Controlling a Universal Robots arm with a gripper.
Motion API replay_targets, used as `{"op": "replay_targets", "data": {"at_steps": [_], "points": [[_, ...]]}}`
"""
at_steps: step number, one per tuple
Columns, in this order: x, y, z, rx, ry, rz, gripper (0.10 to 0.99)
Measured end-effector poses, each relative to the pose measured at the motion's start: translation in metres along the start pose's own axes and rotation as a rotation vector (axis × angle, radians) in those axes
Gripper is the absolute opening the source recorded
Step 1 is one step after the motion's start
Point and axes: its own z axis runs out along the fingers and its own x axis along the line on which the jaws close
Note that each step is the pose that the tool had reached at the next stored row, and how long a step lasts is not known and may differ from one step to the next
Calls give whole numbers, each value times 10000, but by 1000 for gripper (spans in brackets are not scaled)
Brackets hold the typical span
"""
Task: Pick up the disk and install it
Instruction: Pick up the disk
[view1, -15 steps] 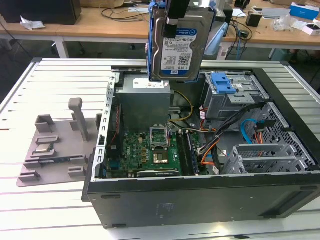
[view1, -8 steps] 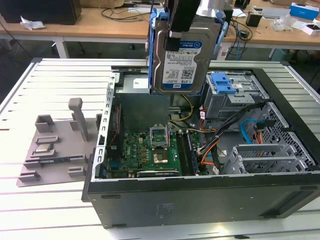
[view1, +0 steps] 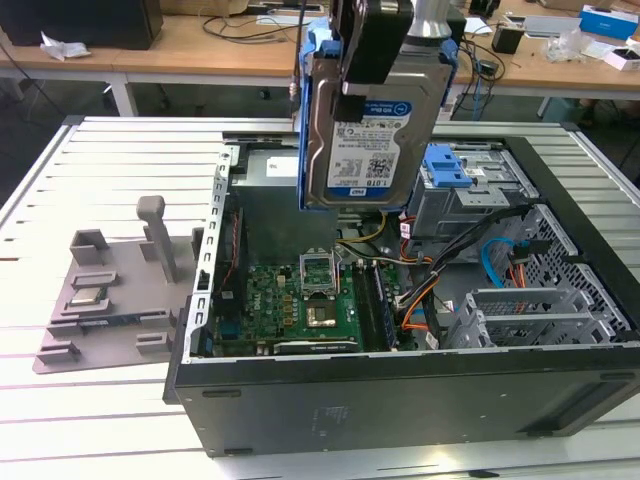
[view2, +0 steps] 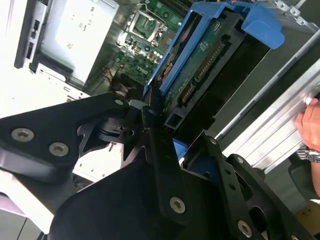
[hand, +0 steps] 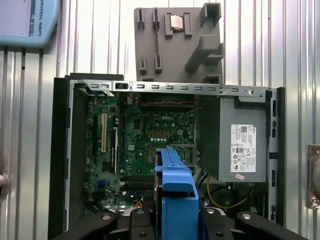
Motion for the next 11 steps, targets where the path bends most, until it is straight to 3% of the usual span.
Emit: {"op": "replay_targets", "data": {"at_steps": [11], "points": [[424,8,-5,0,4,4,369]]}}
